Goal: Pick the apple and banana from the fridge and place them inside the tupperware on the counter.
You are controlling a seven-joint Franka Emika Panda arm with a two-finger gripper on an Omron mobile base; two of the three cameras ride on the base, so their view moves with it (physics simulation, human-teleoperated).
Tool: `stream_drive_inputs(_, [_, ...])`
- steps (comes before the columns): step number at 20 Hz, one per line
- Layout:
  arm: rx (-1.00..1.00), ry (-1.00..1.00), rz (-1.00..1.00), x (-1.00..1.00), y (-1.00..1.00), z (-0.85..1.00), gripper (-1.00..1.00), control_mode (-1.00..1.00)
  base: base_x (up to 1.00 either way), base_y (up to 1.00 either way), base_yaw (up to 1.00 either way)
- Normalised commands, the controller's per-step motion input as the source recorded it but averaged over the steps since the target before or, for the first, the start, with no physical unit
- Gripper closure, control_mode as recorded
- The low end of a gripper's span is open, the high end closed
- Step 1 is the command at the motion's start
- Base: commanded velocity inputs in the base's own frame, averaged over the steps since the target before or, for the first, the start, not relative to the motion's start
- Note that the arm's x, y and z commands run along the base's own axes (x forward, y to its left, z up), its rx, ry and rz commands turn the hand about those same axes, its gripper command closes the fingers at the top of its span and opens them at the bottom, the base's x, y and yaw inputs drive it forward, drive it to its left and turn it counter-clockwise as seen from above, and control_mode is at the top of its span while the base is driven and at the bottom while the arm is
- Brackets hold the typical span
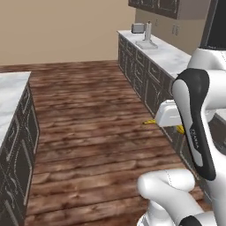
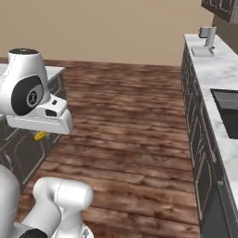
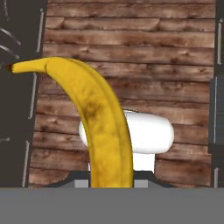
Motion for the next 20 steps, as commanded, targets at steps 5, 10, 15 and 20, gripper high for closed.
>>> stream_drive_inputs(5, [0.00, 0.00, 0.00, 0.00, 0.00, 0.00, 1.00, 1.00, 1.00, -0.34, -0.03])
stream_drive_inputs(10, [0.00, 0.00, 0.00, 0.00, 0.00, 0.00, 1.00, 1.00, 1.00, -0.32, -0.03])
stream_drive_inputs(15, [0.00, 0.00, 0.00, 0.00, 0.00, 0.00, 1.00, 1.00, 1.00, -0.24, -0.09])
stream_drive_inputs(20, [0.00, 0.00, 0.00, 0.00, 0.00, 0.00, 1.00, 1.00, 1.00, -0.13, -0.17])
